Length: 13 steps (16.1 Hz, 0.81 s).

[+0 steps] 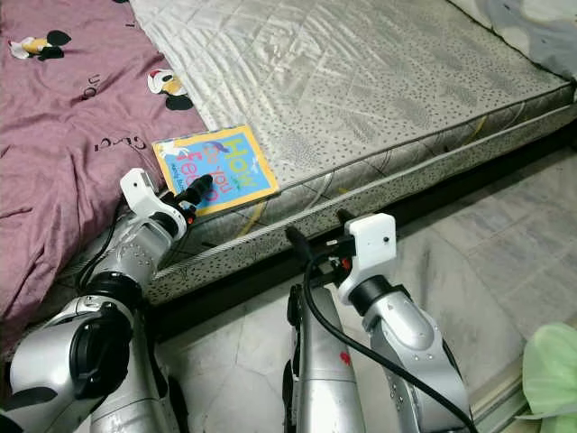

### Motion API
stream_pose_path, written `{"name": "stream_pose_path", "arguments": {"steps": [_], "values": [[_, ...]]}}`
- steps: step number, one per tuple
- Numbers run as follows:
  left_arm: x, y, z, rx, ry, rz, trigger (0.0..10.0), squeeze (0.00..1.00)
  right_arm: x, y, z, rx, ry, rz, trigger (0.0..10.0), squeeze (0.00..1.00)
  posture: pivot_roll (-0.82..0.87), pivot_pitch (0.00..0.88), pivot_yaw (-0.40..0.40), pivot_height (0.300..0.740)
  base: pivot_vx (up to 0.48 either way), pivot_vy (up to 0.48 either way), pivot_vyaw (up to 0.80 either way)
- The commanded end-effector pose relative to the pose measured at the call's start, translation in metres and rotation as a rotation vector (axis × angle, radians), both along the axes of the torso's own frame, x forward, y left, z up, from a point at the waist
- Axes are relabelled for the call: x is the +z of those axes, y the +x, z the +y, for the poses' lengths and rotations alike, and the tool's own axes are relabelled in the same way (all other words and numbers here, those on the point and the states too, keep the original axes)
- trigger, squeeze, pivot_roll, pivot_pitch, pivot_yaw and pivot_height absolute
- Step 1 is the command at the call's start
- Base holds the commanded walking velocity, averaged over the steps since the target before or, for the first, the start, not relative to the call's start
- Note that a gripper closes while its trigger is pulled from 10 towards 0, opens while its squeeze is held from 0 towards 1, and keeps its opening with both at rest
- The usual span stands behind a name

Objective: Clean up the room

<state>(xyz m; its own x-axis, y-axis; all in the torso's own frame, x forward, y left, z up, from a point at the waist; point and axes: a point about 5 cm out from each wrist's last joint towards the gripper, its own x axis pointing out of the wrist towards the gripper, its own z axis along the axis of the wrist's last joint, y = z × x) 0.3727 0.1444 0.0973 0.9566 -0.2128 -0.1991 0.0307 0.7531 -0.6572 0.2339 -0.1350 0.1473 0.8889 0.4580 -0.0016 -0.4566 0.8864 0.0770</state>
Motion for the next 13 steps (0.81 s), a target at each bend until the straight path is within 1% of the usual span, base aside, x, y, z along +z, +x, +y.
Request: {"name": "stream_pose_path", "arguments": {"steps": [1, 3, 6, 8, 11, 12, 13], "values": [[-0.004, -0.001, -0.004, -0.019, 0.0, 0.031, 0.0, 0.0, -0.002, -0.002, 0.004, 0.059, 0.016, 0.025, 10.0, 0.0, -0.2, 0.111, -0.079, 0.477, 0.0, 0.0, 0.0], [-0.005, -0.001, -0.003, -0.022, 0.003, 0.04, 0.0, 0.0, -0.002, -0.002, 0.006, 0.085, 0.024, 0.03, 10.0, 0.0, -0.2, 0.104, -0.078, 0.477, 0.0, 0.0, 0.0], [-0.003, 0.0, 0.001, -0.009, -0.028, 0.041, 0.0, 0.0, -0.002, 0.002, 0.006, 0.078, 0.029, 0.028, 10.0, 0.0, -0.19, 0.092, -0.075, 0.477, 0.0, 0.0, 0.0], [-0.002, 0.001, 0.004, -0.009, -0.033, 0.036, 0.0, 0.0, -0.001, 0.005, 0.006, 0.079, 0.036, 0.019, 10.0, 0.0, -0.18, 0.086, -0.075, 0.477, 0.0, 0.0, 0.0], [-0.002, 0.001, 0.004, -0.021, -0.036, 0.041, 0.0, 0.0, 0.001, 0.007, 0.009, 0.122, 0.06, 0.024, 10.0, 0.0, -0.18, 0.077, -0.076, 0.477, 0.0, 0.0, 0.0], [-0.001, 0.001, 0.002, -0.029, -0.034, 0.034, 0.0, 0.0, 0.0, 0.007, 0.012, 0.16, 0.075, 0.033, 10.0, 0.0, -0.17, 0.074, -0.077, 0.477, 0.0, 0.0, 0.0], [0.0, 0.002, 0.002, -0.03, -0.035, 0.031, 0.0, 0.0, 0.0, 0.008, 0.014, 0.174, 0.075, 0.033, 10.0, 0.0, -0.16, 0.07, -0.081, 0.477, 0.0, 0.0, 0.0]]}}
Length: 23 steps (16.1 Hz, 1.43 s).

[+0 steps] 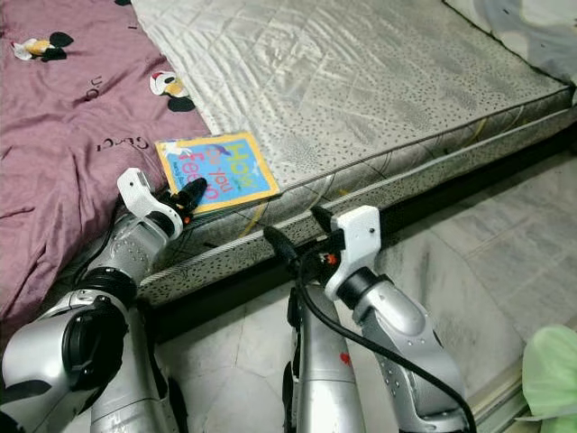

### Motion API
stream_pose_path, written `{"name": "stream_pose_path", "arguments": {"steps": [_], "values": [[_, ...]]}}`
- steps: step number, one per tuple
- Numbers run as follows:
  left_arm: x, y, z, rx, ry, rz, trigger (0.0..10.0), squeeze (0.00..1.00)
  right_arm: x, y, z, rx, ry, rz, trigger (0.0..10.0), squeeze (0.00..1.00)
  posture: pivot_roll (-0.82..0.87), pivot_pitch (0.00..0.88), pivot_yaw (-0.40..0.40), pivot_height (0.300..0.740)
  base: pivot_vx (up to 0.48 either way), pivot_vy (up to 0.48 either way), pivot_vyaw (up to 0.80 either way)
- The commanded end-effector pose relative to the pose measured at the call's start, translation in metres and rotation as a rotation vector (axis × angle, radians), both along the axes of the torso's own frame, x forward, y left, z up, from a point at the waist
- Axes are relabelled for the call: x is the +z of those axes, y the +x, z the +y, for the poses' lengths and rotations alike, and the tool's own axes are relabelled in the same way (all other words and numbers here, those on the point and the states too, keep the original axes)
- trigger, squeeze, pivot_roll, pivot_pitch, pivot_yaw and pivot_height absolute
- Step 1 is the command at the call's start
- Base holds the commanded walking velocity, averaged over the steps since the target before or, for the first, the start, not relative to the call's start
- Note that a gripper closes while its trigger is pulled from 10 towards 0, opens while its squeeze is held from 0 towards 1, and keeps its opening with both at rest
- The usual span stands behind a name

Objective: Clean up the room

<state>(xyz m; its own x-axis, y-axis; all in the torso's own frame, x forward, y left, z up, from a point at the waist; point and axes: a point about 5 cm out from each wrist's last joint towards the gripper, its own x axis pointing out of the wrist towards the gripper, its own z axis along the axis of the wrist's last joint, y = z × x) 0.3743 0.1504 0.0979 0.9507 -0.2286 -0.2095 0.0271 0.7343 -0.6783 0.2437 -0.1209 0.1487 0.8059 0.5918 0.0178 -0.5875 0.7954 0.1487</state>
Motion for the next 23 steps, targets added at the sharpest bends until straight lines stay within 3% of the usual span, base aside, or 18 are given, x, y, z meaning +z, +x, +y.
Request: {"name": "stream_pose_path", "arguments": {"steps": [1, 6, 11, 15, 17, 18, 19, 20, 23], "values": [[-0.001, 0.0, -0.003, -0.017, -0.007, 0.013, 0.0, 0.0, -0.001, 0.002, 0.001, 0.012, 0.0, 0.006, 10.0, 0.0, -0.15, 0.063, -0.084, 0.477, 0.0, 0.0, 0.0], [-0.002, -0.002, 0.0, -0.016, -0.02, -0.004, 0.0, 0.0, 0.0, 0.012, 0.001, -0.022, -0.01, -0.023, 10.0, 0.0, -0.14, 0.051, -0.078, 0.477, 0.0, 0.0, 0.0], [0.012, 0.002, -0.019, -0.119, 0.077, -0.152, 0.0, 0.0, 0.0, 0.02, 0.001, -0.071, -0.013, -0.055, 10.0, 0.0, -0.13, 0.037, -0.069, 0.477, 0.0, 0.0, 0.0], [0.045, 0.011, -0.024, -0.15, 0.188, -0.344, 0.0, 0.0, 0.0, 0.024, 0.004, -0.077, -0.011, -0.069, 10.0, 0.0, -0.11, 0.02, -0.06, 0.477, 0.0, 0.0, 0.0], [0.077, 0.015, -0.019, -0.132, 0.296, -0.501, 0.0, 0.0, -0.001, 0.03, 0.002, -0.139, -0.018, -0.086, 10.0, 0.0, -0.1, 0.012, -0.056, 0.477, 0.0, 0.0, 0.0], [0.095, 0.012, -0.014, -0.109, 0.391, -0.602, 0.0, 0.0, -0.002, 0.035, -0.002, -0.225, -0.034, -0.095, 10.0, 0.0, -0.08, 0.005, -0.051, 0.477, 0.0, 0.0, 0.0], [0.101, 0.009, -0.01, -0.091, 0.437, -0.639, 0.0, 0.0, -0.004, 0.036, -0.004, -0.252, -0.03, -0.097, 10.0, 0.0, -0.07, 0.0, -0.049, 0.477, 0.0, 0.0, 0.0], [0.112, -0.005, 0.0, -0.045, 0.559, -0.723, 0.0, 0.0, -0.005, 0.037, -0.006, -0.295, -0.017, -0.099, 10.0, 0.0, -0.05, 0.0, -0.04, 0.477, 0.0, 0.0, 0.0], [0.126, -0.026, 0.008, 0.0, 0.686, -0.845, 0.0, 0.0, -0.007, 0.039, -0.007, -0.33, -0.026, -0.114, 10.0, 0.0, -0.04, 0.0, -0.039, 0.477, 0.0, 0.0, 0.0]]}}
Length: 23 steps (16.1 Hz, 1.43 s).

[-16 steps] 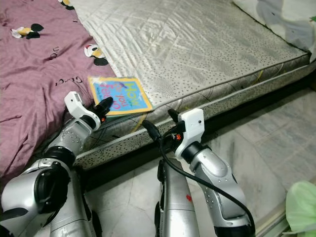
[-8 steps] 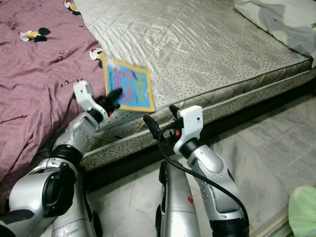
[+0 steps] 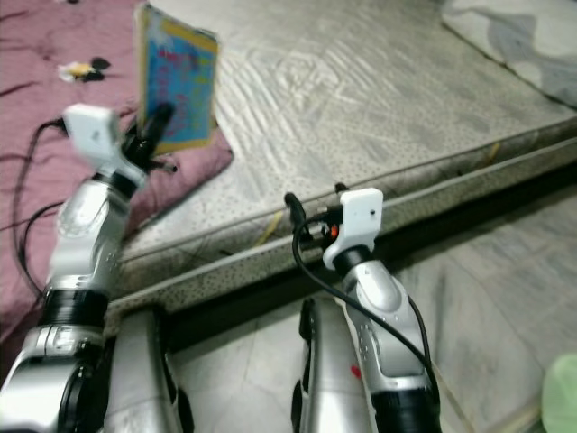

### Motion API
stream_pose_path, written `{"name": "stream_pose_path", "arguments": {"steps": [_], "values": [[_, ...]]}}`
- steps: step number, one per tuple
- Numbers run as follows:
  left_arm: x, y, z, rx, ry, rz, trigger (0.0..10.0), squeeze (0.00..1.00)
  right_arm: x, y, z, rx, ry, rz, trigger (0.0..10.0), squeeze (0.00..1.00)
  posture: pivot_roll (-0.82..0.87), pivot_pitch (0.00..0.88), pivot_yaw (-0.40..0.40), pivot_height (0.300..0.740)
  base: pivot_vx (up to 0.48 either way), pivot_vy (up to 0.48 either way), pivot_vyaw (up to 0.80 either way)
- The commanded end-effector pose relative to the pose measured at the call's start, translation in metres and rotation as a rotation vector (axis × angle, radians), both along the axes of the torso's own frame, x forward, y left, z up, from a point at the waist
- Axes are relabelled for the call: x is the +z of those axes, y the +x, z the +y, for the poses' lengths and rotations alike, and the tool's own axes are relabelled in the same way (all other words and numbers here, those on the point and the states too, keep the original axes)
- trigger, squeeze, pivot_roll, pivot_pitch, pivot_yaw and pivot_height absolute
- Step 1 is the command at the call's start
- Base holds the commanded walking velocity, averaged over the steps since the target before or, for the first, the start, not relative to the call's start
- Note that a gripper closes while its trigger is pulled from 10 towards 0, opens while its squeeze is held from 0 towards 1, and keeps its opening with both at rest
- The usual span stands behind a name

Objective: Clean up the room

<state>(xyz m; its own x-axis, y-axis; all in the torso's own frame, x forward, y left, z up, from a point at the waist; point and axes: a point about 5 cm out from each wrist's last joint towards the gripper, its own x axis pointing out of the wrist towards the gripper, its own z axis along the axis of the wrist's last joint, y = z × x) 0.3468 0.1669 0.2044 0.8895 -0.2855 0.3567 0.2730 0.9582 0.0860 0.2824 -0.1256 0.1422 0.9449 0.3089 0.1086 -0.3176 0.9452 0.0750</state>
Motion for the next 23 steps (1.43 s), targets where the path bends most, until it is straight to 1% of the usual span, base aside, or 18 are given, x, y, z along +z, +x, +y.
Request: {"name": "stream_pose_path", "arguments": {"steps": [1, 3, 4, 5, 6, 7, 8, 9, 10, 11, 12, 14, 16, 18, 22, 23], "values": [[0.034, -0.011, -0.01, -0.019, 0.073, -0.17, 0.0, 0.0, 0.001, 0.003, -0.002, -0.03, -0.013, -0.014, 10.0, 0.0, -0.03, 0.0, -0.044, 0.477, 0.0, 0.0, 0.0], [0.042, -0.026, -0.011, 0.008, 0.109, -0.206, 0.0, 0.0, 0.001, 0.006, -0.004, -0.069, -0.017, -0.022, 10.0, 0.0, -0.02, 0.0, -0.047, 0.477, 0.0, 0.0, 0.0], [0.041, -0.033, -0.01, 0.037, 0.123, -0.206, 0.0, 0.0, 0.001, 0.007, -0.006, -0.085, -0.019, -0.022, 10.0, 0.0, -0.01, 0.0, -0.045, 0.477, 0.0, 0.0, 0.0], [0.038, -0.043, -0.008, 0.091, 0.139, -0.201, 2.8, 0.0, 0.001, 0.009, -0.008, -0.111, -0.05, -0.027, 10.0, 0.0, 0.0, 0.0, -0.041, 0.477, 0.0, 0.0, 0.0], [0.031, -0.053, -0.007, 0.141, 0.169, -0.199, 10.0, 0.0, -0.001, 0.009, -0.011, -0.137, -0.049, -0.022, 10.0, 0.0, 0.0, 0.0, -0.041, 0.477, 0.0, 0.0, 0.0], [0.02, -0.059, -0.003, 0.186, 0.168, -0.168, 10.0, 0.0, -0.002, 0.009, -0.012, -0.15, -0.033, -0.016, 10.0, 0.0, 0.01, 0.0, -0.038, 0.477, 0.0, 0.0, 0.0], [0.006, -0.064, 0.0, 0.22, 0.156, -0.105, 10.0, 0.0, -0.002, 0.009, -0.012, -0.149, 0.006, -0.017, 10.0, 0.0, 0.01, 0.0, -0.04, 0.477, 0.0, 0.0, 0.0], [-0.005, -0.069, 0.001, 0.231, 0.144, -0.055, 10.0, 0.0, -0.001, 0.01, -0.011, -0.144, 0.03, -0.023, 10.0, 0.0, 0.01, 0.0, -0.044, 0.477, 0.0, 0.0, 0.0], [-0.01, -0.071, 0.001, 0.235, 0.135, -0.028, 10.0, 0.0, 0.0, 0.011, -0.011, -0.144, 0.038, -0.022, 10.0, 0.0, 0.02, 0.0, -0.048, 0.482, 0.0, 0.0, 0.0], [-0.011, -0.073, -0.003, 0.244, 0.12, -0.02, 10.0, 0.0, 0.001, 0.013, -0.011, -0.151, 0.04, -0.021, 10.0, 0.0, 0.02, 0.0, -0.05, 0.497, 0.0, 0.0, 0.0], [-0.008, -0.071, -0.005, 0.261, 0.124, -0.03, 10.0, 0.0, 0.002, 0.016, -0.014, -0.16, 0.052, -0.015, 10.0, 0.0, 0.02, 0.0, -0.05, 0.512, 0.0, 0.0, 0.0], [-0.003, -0.068, -0.009, 0.252, 0.12, -0.035, 10.0, 0.0, 0.004, 0.021, -0.015, -0.159, 0.05, -0.024, 10.0, 0.0, 0.03, 0.0, -0.053, 0.537, 0.0, 0.0, 0.0], [-0.003, -0.069, -0.011, 0.243, 0.124, -0.032, 10.0, 0.0, 0.006, 0.024, -0.015, -0.163, 0.054, -0.031, 10.0, 0.0, 0.03, 0.0, -0.053, 0.562, 0.0, 0.0, 0.0], [-0.003, -0.069, -0.012, 0.242, 0.126, -0.028, 10.0, 0.0, 0.005, 0.023, -0.014, -0.163, 0.058, -0.027, 10.0, 0.0, 0.03, 0.0, -0.05, 0.587, 0.0, 0.0, 0.0], [-0.01, -0.069, -0.022, 0.234, 0.133, 0.0, 10.0, 0.0, 0.004, 0.023, -0.014, -0.166, 0.062, -0.023, 10.0, 0.0, 0.03, 0.0, -0.049, 0.647, 0.0, 0.0, 0.0], [-0.01, -0.069, -0.023, 0.234, 0.134, 0.001, 10.0, 0.0, 0.004, 0.023, -0.014, -0.167, 0.062, -0.024, 10.0, 0.0, 0.03, 0.0, -0.049, 0.652, 0.0, 0.0, 0.0]]}}
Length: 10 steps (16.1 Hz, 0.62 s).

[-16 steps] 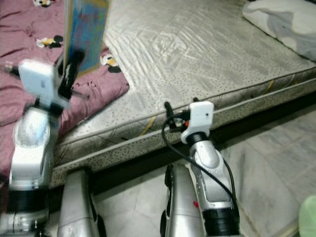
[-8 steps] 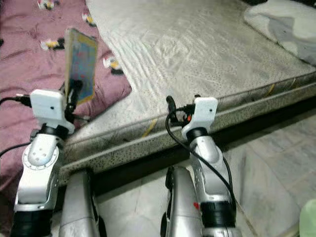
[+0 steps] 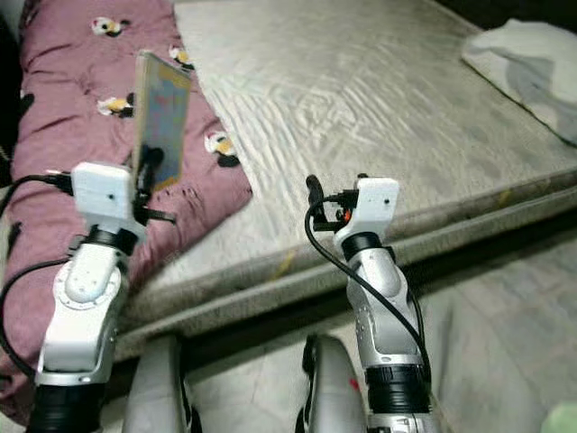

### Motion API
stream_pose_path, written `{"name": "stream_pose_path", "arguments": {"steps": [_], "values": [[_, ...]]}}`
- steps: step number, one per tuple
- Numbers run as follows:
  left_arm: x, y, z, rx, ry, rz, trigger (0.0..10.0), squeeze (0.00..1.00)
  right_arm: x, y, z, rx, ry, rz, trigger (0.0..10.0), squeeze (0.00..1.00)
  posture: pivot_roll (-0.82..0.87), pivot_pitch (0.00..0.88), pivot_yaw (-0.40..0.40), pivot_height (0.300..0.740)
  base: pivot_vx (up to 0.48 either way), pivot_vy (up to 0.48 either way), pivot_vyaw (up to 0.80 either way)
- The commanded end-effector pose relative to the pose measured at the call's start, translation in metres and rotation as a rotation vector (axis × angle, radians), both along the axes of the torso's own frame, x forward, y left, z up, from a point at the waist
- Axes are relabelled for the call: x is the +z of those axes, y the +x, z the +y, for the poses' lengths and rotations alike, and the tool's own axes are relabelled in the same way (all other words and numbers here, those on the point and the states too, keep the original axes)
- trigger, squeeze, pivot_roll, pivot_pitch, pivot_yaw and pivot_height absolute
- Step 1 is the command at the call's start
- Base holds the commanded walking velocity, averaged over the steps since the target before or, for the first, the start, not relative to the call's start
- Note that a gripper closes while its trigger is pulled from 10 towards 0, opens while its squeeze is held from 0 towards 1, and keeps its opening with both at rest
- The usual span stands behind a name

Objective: Clean up the room

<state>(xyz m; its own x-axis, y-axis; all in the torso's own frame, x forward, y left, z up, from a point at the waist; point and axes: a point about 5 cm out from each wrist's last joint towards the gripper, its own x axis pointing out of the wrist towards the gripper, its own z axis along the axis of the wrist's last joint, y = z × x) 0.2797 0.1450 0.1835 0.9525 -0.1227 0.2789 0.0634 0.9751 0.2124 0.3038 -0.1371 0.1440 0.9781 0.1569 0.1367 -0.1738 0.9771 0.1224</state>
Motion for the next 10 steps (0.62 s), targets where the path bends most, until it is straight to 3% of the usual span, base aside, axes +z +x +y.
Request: {"name": "stream_pose_path", "arguments": {"steps": [1, 7, 10], "values": [[0.0102, -0.0019, -0.0016, 0.009, 0.004, -0.05, 10.0, 0.0, 0.0036, 0.0029, -0.0046, -0.022, 0.006, -0.011, 10.0, 0.0, 0.02, 0.0, -0.049, 0.672, 0.0, 0.0, 0.0], [0.0089, 0.0014, -0.0029, 0.024, -0.005, -0.041, 10.0, 0.0, 0.0025, 0.002, -0.0037, -0.016, 0.0, -0.006, 10.0, 0.0, 0.02, 0.0, -0.055, 0.74, 0.0, 0.0, 0.0], [0.0085, 0.0017, -0.0067, 0.015, -0.015, -0.039, 10.0, 0.0, 0.0026, 0.0029, -0.0036, -0.012, -0.002, -0.005, 10.0, 0.0, 0.01, 0.0, -0.058, 0.74, 0.0, 0.0, 0.0]]}}
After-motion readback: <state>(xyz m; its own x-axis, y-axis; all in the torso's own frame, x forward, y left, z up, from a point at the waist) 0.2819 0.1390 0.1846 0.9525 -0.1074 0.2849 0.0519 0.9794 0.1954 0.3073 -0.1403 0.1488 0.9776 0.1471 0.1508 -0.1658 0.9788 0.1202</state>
